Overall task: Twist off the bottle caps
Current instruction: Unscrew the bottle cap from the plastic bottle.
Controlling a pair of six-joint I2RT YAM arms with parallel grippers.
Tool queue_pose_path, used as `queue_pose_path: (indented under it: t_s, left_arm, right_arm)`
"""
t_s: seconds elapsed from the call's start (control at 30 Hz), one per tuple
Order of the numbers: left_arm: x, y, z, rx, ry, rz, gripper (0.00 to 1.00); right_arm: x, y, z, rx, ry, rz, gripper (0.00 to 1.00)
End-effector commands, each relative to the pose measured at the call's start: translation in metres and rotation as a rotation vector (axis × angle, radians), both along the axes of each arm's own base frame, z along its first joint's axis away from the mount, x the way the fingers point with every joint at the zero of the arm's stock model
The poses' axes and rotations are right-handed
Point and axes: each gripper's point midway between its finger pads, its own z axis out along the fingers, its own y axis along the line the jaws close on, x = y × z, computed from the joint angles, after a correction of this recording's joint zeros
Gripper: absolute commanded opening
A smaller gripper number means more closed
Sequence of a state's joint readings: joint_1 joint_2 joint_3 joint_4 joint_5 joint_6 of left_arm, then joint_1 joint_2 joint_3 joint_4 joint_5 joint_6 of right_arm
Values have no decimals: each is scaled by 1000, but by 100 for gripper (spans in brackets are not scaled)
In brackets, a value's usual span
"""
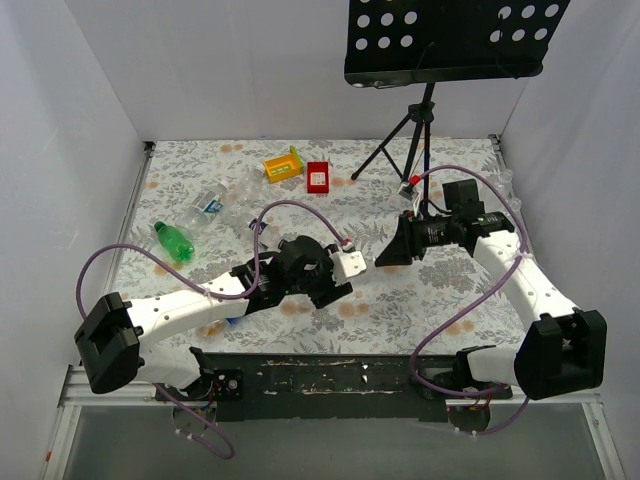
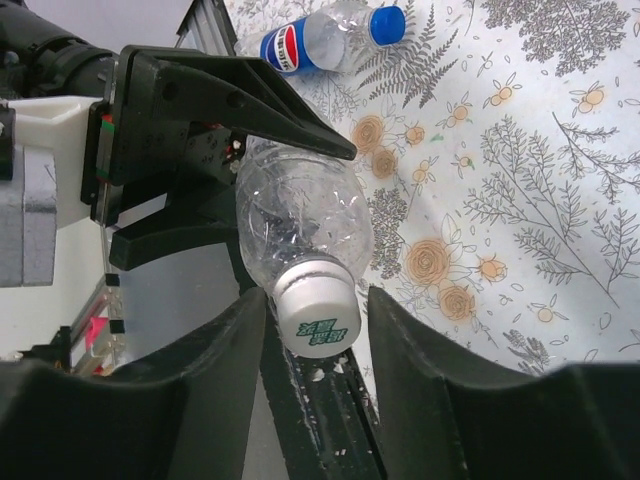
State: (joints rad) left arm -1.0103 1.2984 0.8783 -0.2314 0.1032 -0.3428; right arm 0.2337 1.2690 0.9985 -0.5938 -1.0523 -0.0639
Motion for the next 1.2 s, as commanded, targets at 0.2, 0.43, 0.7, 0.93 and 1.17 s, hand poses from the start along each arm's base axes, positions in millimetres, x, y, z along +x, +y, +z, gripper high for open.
queue_pose_path:
  t_s: [0.2,0.43,0.7,0.93,1.17]
  left_arm:
    - [-2,-7,23,-102,-47,-19,13]
    - [-34,-8,27,-199,133,-178,13]
    - [-56,4,30,-292,378,-333,13]
    - [-46,9,25,-264,339,-287,13]
    - [-20,19,23,-215,236,-156,13]
  right_arm:
    - [-5,4,13,51,-36,70,10]
    - [-24,6,38,129,-278,260,1]
    - [-46,14,32,70,-859,587,1]
    - [-27,17,27,-12,-930,531,1]
    - [-12,19,30,-61,-788,397,34]
